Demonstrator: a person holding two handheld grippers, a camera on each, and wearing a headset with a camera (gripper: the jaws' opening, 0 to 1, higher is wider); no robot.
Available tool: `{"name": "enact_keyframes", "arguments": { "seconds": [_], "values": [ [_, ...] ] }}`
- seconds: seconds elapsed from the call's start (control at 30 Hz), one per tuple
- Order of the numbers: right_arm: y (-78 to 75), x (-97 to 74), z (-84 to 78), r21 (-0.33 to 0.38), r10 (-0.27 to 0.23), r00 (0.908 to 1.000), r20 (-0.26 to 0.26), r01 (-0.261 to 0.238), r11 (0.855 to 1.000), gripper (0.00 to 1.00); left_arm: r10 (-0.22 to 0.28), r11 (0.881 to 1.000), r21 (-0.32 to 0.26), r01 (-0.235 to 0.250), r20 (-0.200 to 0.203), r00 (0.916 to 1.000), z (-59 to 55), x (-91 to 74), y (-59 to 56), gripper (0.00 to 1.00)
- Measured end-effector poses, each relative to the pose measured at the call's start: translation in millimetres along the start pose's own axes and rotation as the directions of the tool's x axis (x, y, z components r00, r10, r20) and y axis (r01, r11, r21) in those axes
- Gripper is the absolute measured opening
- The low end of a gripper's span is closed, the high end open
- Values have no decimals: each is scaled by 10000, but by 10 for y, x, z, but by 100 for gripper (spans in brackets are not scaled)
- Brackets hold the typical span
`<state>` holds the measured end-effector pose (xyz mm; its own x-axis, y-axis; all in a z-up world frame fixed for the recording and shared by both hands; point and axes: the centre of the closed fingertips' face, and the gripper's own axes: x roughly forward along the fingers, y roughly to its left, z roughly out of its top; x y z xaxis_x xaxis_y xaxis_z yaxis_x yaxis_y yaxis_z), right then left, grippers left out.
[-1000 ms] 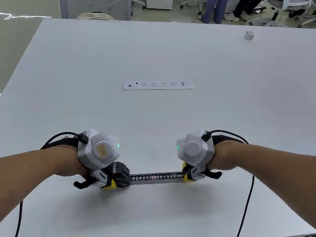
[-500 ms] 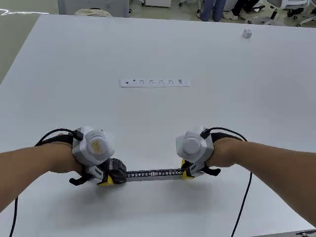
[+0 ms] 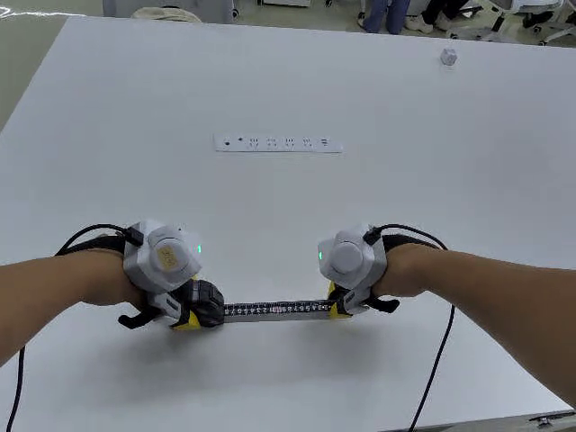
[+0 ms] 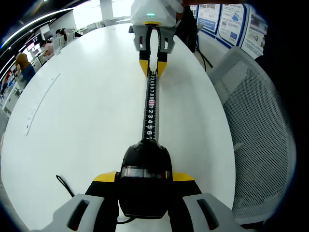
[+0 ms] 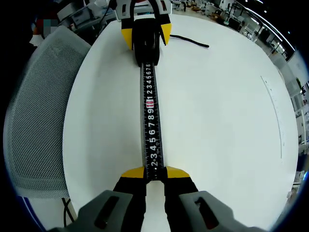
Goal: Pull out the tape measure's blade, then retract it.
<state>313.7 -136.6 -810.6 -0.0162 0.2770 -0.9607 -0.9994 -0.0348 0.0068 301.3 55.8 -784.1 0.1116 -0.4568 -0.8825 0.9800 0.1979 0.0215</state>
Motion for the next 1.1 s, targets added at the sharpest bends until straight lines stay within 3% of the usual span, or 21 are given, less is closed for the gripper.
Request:
{"name": "enact_keyframes", "arguments": {
  "seconds": [0.8,1.1],
  "values": [
    [10,-140,-150,41,-26,10000,-33,27,10000,13,-25,10000,-6,25,-73,10000,0,0,-2,36],
    [-5,-103,-218,68,-28,9999,-155,29,10000,13,-10,10000,-39,10,-36,10000,0,1,6,36]
  ]
}}
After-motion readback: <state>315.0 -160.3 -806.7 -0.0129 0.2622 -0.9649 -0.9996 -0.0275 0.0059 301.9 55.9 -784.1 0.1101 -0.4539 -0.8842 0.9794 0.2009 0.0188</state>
